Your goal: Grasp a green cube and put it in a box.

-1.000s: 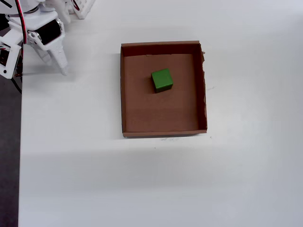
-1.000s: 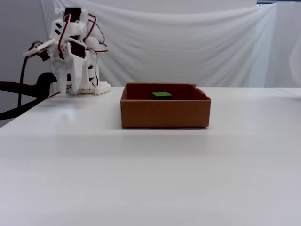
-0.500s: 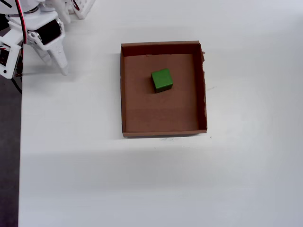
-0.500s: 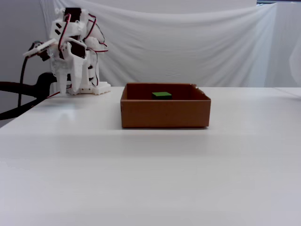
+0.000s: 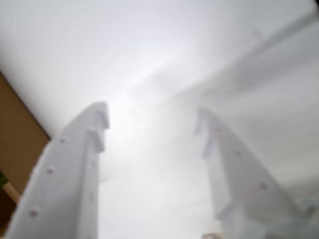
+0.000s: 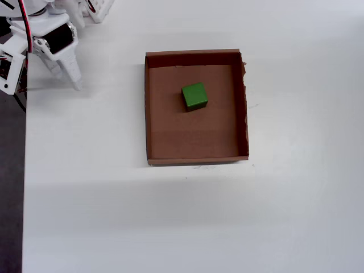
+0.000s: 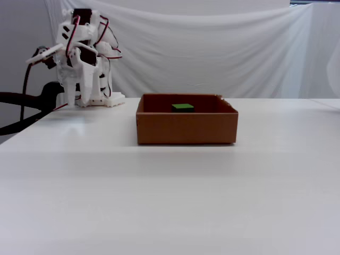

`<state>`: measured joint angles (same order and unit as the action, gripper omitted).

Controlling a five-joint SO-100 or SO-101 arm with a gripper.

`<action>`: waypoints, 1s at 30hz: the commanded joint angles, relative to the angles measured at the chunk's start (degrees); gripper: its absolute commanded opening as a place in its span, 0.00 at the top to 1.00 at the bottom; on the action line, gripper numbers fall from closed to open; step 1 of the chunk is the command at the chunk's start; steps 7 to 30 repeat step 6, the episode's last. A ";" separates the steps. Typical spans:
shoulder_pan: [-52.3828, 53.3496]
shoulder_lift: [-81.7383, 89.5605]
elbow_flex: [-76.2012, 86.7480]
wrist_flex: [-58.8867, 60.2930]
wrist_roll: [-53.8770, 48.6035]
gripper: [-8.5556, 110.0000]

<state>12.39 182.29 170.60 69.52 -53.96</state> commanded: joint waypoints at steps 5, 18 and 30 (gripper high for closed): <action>0.35 0.18 -0.26 0.97 0.53 0.74; 0.35 0.18 -0.26 0.97 0.53 0.74; 0.35 0.18 -0.26 0.97 0.53 0.74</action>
